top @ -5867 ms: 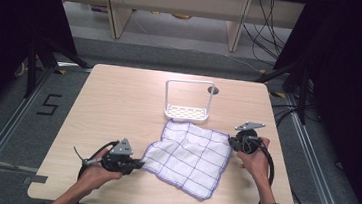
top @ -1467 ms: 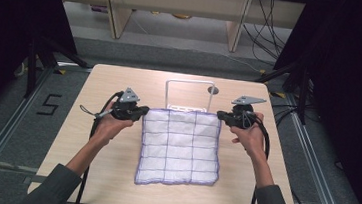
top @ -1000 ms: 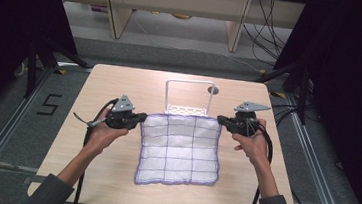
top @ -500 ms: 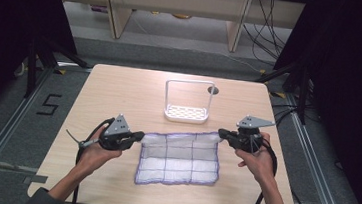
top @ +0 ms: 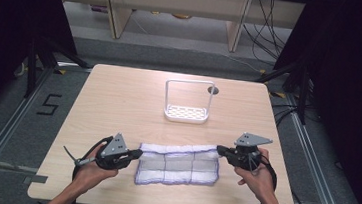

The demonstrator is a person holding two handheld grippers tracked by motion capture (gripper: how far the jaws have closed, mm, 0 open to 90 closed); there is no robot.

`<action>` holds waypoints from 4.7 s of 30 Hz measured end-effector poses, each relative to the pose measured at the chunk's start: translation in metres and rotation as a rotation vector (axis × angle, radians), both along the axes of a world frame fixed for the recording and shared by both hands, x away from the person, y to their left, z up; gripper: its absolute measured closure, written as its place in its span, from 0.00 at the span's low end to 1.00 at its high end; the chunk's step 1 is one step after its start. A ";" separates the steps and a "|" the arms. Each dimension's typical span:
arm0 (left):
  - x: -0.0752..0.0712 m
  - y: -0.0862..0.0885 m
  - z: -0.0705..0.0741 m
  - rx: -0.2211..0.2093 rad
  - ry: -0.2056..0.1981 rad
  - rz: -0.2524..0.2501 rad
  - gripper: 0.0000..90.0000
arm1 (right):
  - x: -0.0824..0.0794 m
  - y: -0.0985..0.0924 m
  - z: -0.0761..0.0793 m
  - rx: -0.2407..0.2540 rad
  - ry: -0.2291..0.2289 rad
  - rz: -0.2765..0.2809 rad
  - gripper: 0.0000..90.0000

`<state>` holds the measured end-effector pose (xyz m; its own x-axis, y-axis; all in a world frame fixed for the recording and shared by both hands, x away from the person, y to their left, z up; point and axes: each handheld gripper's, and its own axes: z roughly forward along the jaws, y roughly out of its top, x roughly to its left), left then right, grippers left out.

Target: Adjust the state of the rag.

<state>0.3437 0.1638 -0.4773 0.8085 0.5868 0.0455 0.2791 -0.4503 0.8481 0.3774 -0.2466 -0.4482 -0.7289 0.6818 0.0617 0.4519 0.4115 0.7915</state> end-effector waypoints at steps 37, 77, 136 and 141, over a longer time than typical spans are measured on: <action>-0.049 -0.011 -0.018 -0.072 0.096 -0.015 0.47 | -0.040 -0.023 -0.029 0.033 0.059 -0.131 0.49; 0.029 -0.013 -0.039 0.080 0.178 0.057 0.63 | 0.041 0.026 -0.050 -0.140 0.135 -0.117 0.59; -0.038 -0.067 -0.010 -0.052 0.124 -0.099 0.35 | 0.110 0.095 -0.010 -0.131 0.137 -0.048 0.42; 0.013 -0.055 -0.002 -0.055 0.109 0.014 0.35 | 0.099 0.069 -0.017 -0.123 0.133 -0.089 0.42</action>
<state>0.3567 0.1088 -0.4795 0.7986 0.5973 -0.0749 0.3770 -0.3993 0.8357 0.4759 -0.1777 -0.4649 -0.6562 0.7517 0.0657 0.5884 0.4553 0.6682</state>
